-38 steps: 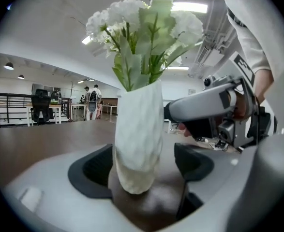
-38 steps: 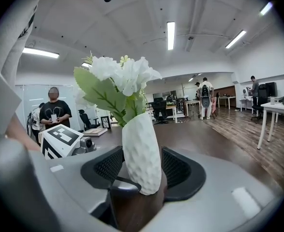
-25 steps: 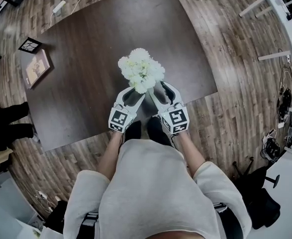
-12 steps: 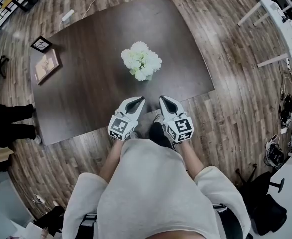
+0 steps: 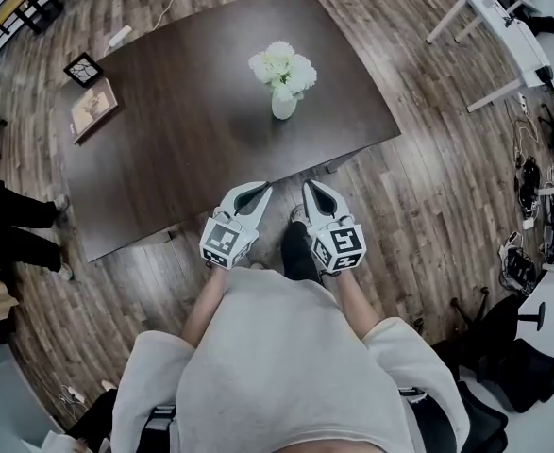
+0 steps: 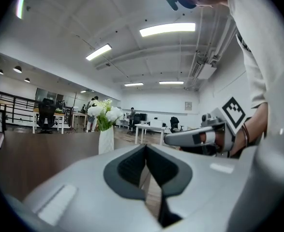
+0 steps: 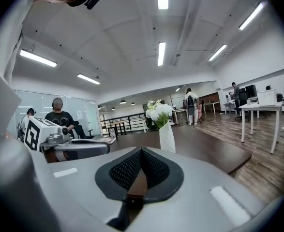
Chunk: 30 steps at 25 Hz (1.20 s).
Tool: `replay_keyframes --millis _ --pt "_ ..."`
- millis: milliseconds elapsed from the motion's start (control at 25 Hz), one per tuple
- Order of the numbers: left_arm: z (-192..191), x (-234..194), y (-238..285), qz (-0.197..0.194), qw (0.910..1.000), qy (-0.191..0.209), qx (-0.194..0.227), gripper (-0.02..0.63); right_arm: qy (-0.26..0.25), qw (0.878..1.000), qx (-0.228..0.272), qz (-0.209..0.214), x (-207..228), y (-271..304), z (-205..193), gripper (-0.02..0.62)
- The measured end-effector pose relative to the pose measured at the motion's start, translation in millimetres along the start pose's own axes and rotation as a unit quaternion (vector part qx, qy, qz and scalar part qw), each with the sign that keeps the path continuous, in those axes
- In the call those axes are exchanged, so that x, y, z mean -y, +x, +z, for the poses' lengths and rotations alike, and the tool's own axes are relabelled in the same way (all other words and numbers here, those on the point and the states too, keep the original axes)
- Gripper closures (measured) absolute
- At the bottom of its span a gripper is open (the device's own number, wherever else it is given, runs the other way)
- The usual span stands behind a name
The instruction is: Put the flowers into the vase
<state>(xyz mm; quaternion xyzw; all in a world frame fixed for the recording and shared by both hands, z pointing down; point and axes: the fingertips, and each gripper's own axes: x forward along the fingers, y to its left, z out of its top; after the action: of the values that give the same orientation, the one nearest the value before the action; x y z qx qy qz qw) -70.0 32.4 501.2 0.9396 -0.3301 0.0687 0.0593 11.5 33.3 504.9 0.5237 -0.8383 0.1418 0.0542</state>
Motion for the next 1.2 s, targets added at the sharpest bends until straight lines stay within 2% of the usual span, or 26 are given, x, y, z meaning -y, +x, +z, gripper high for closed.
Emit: replay_keyframes --millis 200,520,1200 --pt "-4 27 -38 -0.013 0.9999 0.002 -0.005 0.595 0.005 1.0 -0.003 -0.021 -37 -36 -19 0.598" --pt "-3 52 -71 -0.028 0.9995 0.002 0.011 0.595 -0.006 0.999 0.007 -0.04 -63 -71 -24 0.599" --pt "-9 76 -96 -0.028 0.9995 0.004 0.016 0.595 -0.013 0.999 0.008 -0.045 -82 -99 -32 0.599"
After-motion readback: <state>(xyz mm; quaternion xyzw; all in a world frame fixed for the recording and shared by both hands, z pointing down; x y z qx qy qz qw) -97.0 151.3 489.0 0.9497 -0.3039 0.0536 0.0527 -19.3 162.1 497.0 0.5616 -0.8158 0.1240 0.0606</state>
